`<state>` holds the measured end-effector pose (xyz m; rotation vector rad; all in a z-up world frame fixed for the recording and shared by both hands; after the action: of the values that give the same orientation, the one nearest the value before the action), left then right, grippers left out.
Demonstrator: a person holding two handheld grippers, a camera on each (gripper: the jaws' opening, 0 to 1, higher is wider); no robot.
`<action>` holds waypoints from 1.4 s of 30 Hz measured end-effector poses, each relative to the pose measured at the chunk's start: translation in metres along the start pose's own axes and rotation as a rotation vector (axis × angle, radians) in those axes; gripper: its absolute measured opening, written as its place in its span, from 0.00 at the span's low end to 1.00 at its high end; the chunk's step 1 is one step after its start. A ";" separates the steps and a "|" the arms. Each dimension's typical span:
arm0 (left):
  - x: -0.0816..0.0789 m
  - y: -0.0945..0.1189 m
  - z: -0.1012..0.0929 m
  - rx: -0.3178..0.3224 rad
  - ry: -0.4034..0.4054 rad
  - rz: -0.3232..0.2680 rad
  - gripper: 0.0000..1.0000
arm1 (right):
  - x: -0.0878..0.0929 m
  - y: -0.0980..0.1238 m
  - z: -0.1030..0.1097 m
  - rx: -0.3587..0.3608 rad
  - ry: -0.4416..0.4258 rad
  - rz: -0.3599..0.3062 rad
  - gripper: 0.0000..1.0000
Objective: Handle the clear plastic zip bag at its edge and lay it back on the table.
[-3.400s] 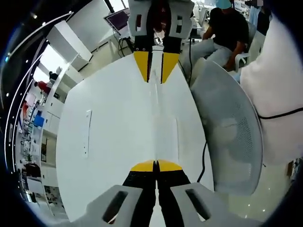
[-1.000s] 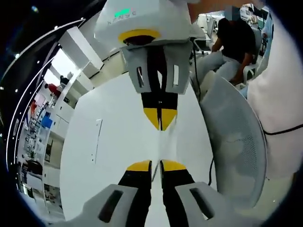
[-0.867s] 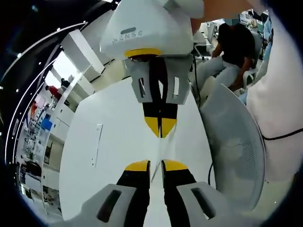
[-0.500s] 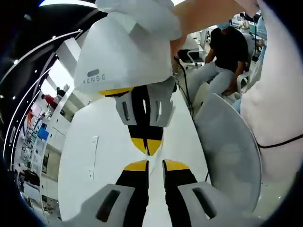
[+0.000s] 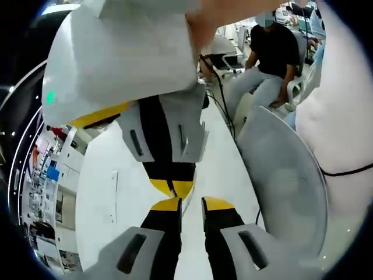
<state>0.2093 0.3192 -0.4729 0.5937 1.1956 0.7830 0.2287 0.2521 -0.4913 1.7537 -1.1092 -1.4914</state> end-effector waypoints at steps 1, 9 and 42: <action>0.001 -0.001 0.000 0.001 0.002 0.005 0.11 | 0.000 0.000 0.000 0.000 0.001 0.000 0.00; 0.003 -0.007 -0.003 0.013 -0.025 0.042 0.10 | -0.001 0.001 0.002 -0.011 0.000 0.002 0.00; 0.013 -0.011 -0.027 0.169 0.075 -0.002 0.00 | 0.003 0.006 -0.008 0.027 -0.051 0.011 0.00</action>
<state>0.1882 0.3229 -0.4957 0.7071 1.3406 0.7120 0.2355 0.2463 -0.4862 1.7338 -1.1675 -1.5293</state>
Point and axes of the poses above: the point that each gripper's makers call its tool centre point, and the gripper's own axes: y roughly backward along the fingers, z roughly to its left, x roughly out of its underside, the point moved 7 cm from there along y, roughly backward along the fingers, and after that the axes turned 7 degrees about y, right-handed, at the moved point
